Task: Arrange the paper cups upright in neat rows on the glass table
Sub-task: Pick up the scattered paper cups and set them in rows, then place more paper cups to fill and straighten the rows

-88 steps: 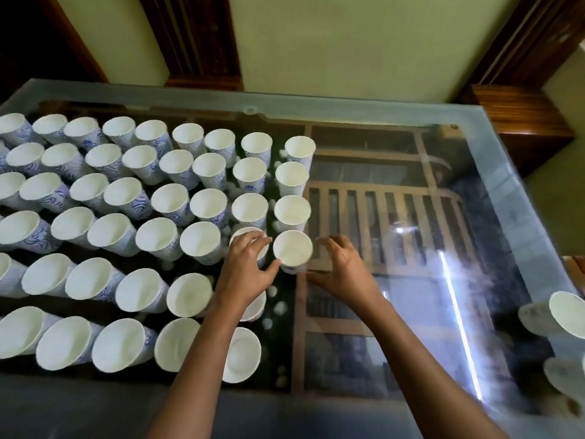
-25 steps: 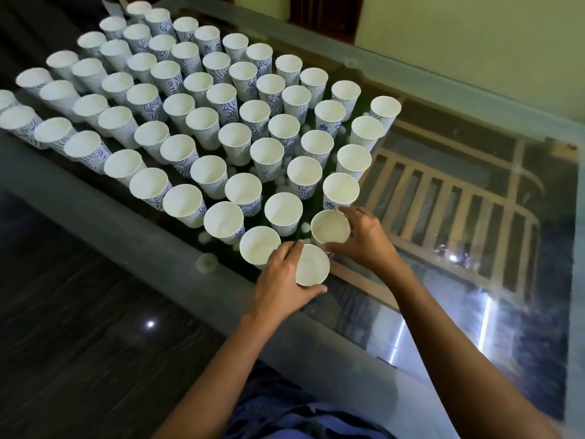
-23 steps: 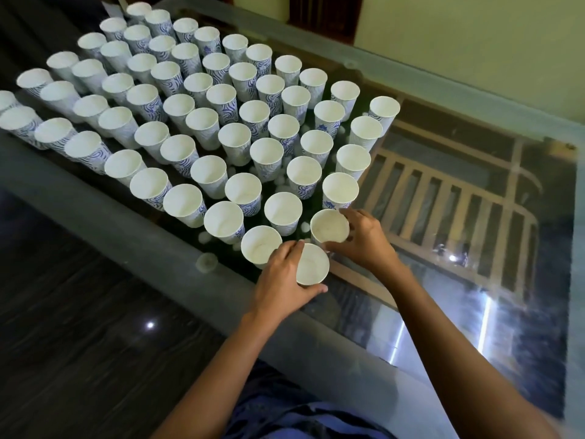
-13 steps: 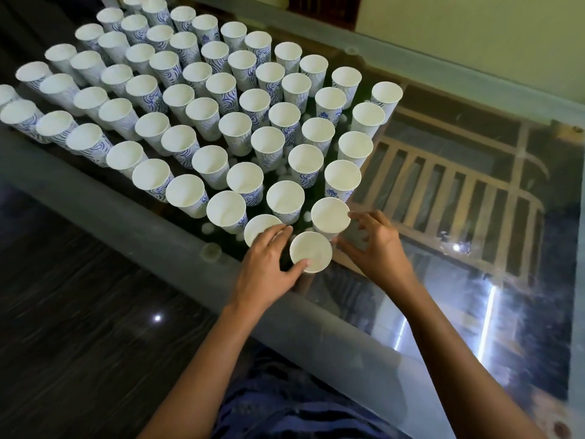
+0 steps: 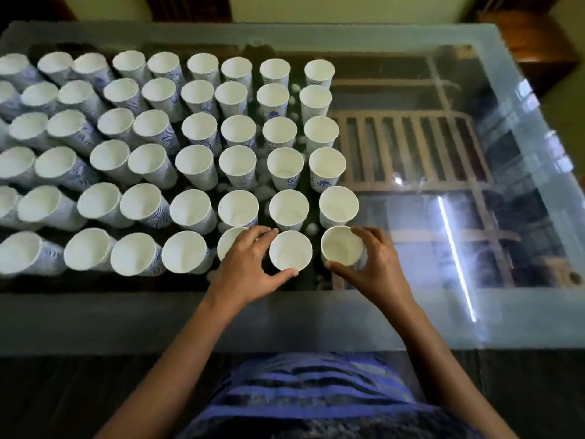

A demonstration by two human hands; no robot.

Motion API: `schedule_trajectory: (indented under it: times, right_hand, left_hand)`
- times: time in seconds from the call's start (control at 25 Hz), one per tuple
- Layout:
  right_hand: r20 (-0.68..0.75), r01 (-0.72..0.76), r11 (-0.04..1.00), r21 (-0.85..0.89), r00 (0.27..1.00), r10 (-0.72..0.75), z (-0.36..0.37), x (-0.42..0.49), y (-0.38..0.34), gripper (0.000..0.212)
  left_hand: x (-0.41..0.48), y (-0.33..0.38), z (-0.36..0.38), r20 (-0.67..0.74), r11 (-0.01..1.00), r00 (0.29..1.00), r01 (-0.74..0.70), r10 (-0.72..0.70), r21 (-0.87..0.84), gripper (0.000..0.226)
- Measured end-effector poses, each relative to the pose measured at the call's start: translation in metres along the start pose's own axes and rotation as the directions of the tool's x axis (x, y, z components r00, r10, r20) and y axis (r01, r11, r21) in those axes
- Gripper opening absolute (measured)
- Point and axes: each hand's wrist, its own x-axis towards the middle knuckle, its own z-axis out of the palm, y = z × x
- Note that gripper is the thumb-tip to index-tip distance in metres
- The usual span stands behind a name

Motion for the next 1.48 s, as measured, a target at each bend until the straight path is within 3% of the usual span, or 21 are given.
schedule_trajectory:
  times: [0.24,0.6,1.0,1.28,1.48]
  right_hand:
    - [-0.038,-0.059,0.998,0.006,0.998,0.059,0.012,0.001,-0.002,0.072]
    - [0.065,-0.013,0.998,-0.059,0.998,0.017,0.006,-0.007,0.007,0.078]
    - [0.065,0.006,0.998,-0.056,0.998,-0.003,0.0,-0.006,0.007,0.087]
    - [-0.011,0.054,0.996,-0.072,0.998,-0.055,-0.005,0.041,-0.006,0.075]
    - [0.069,0.033,0.993,-0.109,0.997,-0.025,0.004,0.08,-0.009,0.077]
  left_hand:
    - [0.007,0.002,0.012,0.047,0.996,0.997,-0.048,0.052,-0.081,0.078]
    - [0.012,-0.002,0.017,0.051,0.996,0.998,-0.036,0.041,-0.085,0.072]
    - [0.009,0.0,0.016,0.076,0.995,0.994,-0.073,0.079,-0.072,0.076]
    - [0.045,0.0,0.005,-0.082,0.998,0.996,-0.035,0.03,-0.052,0.059]
    - [0.084,0.002,0.013,-0.009,0.999,1.0,-0.007,0.007,-0.031,0.068]
